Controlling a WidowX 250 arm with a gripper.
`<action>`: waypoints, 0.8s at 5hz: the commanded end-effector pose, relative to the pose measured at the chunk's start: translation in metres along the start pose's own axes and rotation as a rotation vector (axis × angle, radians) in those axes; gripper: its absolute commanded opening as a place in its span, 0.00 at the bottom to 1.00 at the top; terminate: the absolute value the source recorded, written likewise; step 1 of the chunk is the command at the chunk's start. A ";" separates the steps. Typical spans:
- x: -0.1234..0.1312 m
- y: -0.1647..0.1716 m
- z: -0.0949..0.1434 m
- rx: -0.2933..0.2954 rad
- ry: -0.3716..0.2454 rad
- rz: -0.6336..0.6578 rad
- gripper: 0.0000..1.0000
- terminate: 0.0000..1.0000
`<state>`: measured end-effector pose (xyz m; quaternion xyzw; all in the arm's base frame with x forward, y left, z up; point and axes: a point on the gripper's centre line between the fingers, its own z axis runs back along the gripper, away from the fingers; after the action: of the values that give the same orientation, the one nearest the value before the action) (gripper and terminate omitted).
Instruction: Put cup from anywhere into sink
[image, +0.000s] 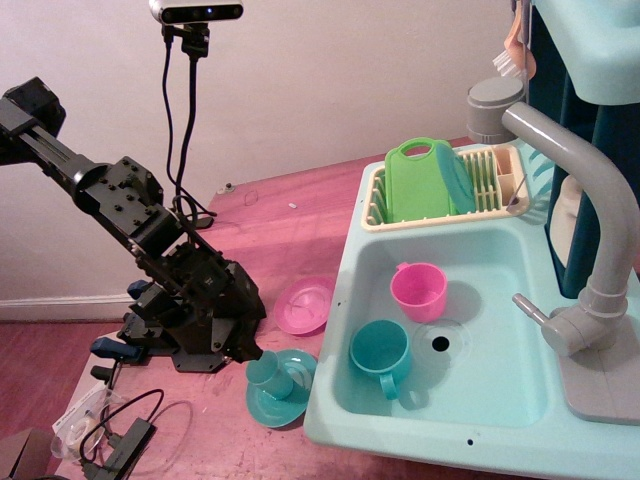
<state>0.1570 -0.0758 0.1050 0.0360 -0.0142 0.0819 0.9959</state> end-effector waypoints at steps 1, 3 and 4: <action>0.000 0.000 0.000 0.000 0.000 0.000 1.00 0.00; 0.000 -0.015 -0.028 -0.051 0.014 -0.050 1.00 0.00; -0.007 -0.020 -0.048 -0.088 0.026 -0.051 1.00 0.00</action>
<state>0.1482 -0.0924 0.0423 -0.0186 -0.0041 0.0715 0.9973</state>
